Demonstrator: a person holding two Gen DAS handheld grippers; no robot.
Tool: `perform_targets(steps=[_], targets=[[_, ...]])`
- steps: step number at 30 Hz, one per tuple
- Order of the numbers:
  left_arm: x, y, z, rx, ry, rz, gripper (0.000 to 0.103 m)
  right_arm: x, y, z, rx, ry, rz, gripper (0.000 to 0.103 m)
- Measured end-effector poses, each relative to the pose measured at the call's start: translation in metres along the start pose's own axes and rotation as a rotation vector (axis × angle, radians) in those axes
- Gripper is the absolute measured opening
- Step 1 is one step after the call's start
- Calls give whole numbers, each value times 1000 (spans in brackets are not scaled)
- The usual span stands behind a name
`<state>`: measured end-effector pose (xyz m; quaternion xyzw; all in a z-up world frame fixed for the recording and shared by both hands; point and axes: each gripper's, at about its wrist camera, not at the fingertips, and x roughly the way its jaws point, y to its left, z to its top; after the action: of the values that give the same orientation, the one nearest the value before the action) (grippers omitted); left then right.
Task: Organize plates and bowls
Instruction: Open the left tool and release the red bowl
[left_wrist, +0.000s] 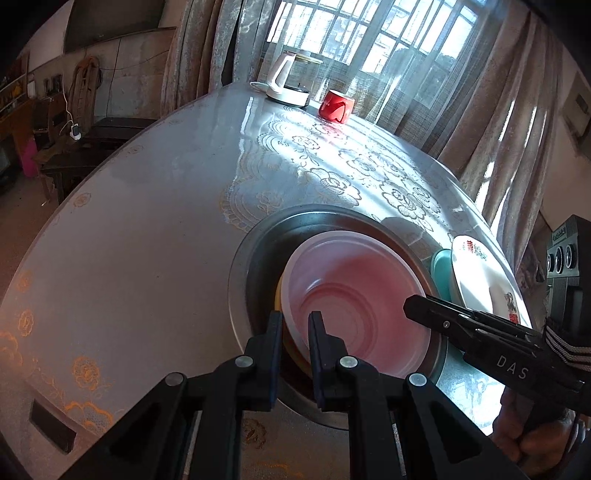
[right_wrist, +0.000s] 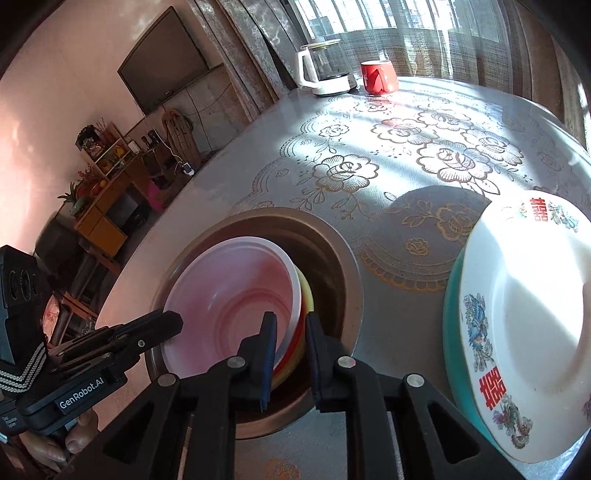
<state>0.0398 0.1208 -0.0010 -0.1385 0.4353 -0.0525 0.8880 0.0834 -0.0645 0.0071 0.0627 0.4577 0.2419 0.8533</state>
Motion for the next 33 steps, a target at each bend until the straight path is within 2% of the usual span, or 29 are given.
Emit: perform_targets(steps=[8,11,17,28,33], targets=[[2,-3,2,22,-11,22,14,10,16,6,-149,60,-89,19],[3,-5,3,34,-19,30,14,12,19,7,-190,60,-109,17],[5,-7,5,49,-27,52,14,14,20,11,-192,49,-127,15],[7,-7,5,42,-33,78,17,12,12,8,-125,18,-84,15],[7,-7,4,49,-33,80,17,11,14,5,-130,-2,-91,16]])
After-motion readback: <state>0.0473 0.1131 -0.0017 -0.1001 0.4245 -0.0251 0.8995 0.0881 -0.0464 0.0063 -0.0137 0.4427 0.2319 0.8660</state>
